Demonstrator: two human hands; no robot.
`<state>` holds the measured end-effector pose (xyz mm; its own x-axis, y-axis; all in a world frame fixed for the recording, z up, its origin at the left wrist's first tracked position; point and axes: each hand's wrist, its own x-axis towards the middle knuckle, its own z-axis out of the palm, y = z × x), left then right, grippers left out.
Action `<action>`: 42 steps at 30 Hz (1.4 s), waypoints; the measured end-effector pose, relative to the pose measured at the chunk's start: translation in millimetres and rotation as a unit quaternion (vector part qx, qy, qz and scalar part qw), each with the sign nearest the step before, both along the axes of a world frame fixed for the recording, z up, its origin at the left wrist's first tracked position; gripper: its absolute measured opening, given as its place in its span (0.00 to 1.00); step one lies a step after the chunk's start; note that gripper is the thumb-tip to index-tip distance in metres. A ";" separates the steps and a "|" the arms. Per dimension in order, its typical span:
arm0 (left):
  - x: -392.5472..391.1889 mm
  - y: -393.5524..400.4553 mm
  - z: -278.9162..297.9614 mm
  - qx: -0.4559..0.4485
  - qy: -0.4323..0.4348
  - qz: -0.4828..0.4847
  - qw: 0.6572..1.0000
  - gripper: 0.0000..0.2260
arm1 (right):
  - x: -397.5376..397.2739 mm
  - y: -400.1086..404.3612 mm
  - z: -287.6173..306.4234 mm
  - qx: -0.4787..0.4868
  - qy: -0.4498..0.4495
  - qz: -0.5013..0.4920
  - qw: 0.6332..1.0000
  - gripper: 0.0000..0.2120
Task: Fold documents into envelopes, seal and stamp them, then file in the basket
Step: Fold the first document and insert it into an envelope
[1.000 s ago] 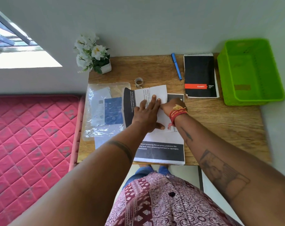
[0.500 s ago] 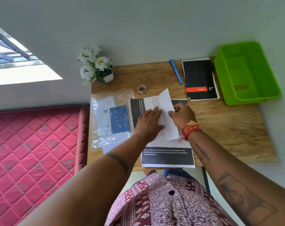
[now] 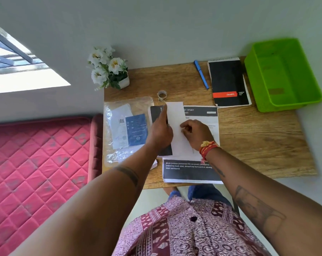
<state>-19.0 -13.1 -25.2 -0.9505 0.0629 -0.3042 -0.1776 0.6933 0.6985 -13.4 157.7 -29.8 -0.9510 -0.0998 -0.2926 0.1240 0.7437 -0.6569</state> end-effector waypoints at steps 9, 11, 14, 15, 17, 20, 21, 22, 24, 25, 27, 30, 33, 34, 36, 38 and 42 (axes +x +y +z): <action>14.4 6.9 -16.4 -0.199 0.000 -0.201 0.959 0.35 | -37.2 -9.7 -6.7 0.071 -0.064 -0.011 0.995 0.09; 11.3 7.6 -15.3 -0.222 -0.008 -0.218 0.950 0.35 | -45.3 -8.5 -7.5 0.085 -0.070 -0.013 0.994 0.11; 7.6 5.6 -12.0 -0.252 -0.023 -0.242 0.937 0.38 | -50.7 -6.0 -6.3 0.090 -0.073 -0.041 0.992 0.09; 6.6 4.9 -10.6 -0.259 -0.032 -0.249 0.933 0.39 | -51.3 -5.5 -6.0 0.092 -0.068 -0.053 0.992 0.10; 5.7 4.5 -7.8 -0.268 -0.044 -0.257 0.927 0.42 | -50.7 -5.4 -5.6 0.102 -0.066 -0.068 0.990 0.11; 5.8 5.8 -5.1 -0.274 -0.050 -0.259 0.925 0.44 | -51.1 -6.2 -2.1 0.120 -0.090 -0.054 0.987 0.13; 6.3 6.2 -4.9 -0.275 -0.054 -0.260 0.924 0.45 | -51.7 -5.1 -0.9 0.124 -0.096 -0.047 0.987 0.13; 6.4 6.8 -5.3 -0.278 -0.054 -0.260 0.923 0.45 | -52.9 -4.0 1.1 0.130 -0.099 -0.039 0.986 0.13; 5.6 7.1 -4.8 -0.283 -0.055 -0.261 0.921 0.46 | -55.3 -3.9 6.9 0.144 -0.109 -0.016 0.983 0.15; 5.3 7.0 -4.0 -0.282 -0.059 -0.262 0.921 0.47 | -55.3 -4.3 10.3 0.152 -0.115 -0.006 0.982 0.16; 5.0 6.9 -3.1 -0.284 -0.067 -0.263 0.920 0.48 | -53.0 -3.5 16.8 0.163 -0.128 0.008 0.978 0.18; 4.5 7.7 -1.6 -0.286 -0.064 -0.265 0.919 0.48 | -42.8 1.2 24.2 0.172 -0.152 0.027 0.973 0.18; 5.3 7.6 -2.4 -0.283 -0.070 -0.267 0.919 0.48 | -29.7 6.5 25.2 0.170 -0.165 0.040 0.971 0.17; 5.3 7.7 -2.4 -0.284 -0.071 -0.267 0.918 0.48 | -26.8 7.9 25.0 0.170 -0.166 0.043 0.970 0.17; 5.1 8.2 -1.4 -0.289 -0.070 -0.266 0.917 0.48 | -23.4 10.6 24.6 0.170 -0.165 0.052 0.970 0.17; 5.1 9.0 -0.8 -0.289 -0.072 -0.268 0.916 0.48 | -20.0 13.7 23.4 0.171 -0.164 0.066 0.969 0.18; 4.9 10.4 0.7 -0.290 -0.081 -0.267 0.915 0.48 | -15.3 19.2 19.5 0.184 -0.162 0.092 0.965 0.20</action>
<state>-14.1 -2.8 -24.5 -0.7704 0.2881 -0.5687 0.2259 0.9576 0.1790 -28.7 176.9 -10.4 -0.7797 -0.0903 -0.6197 0.1232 0.9481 -0.2932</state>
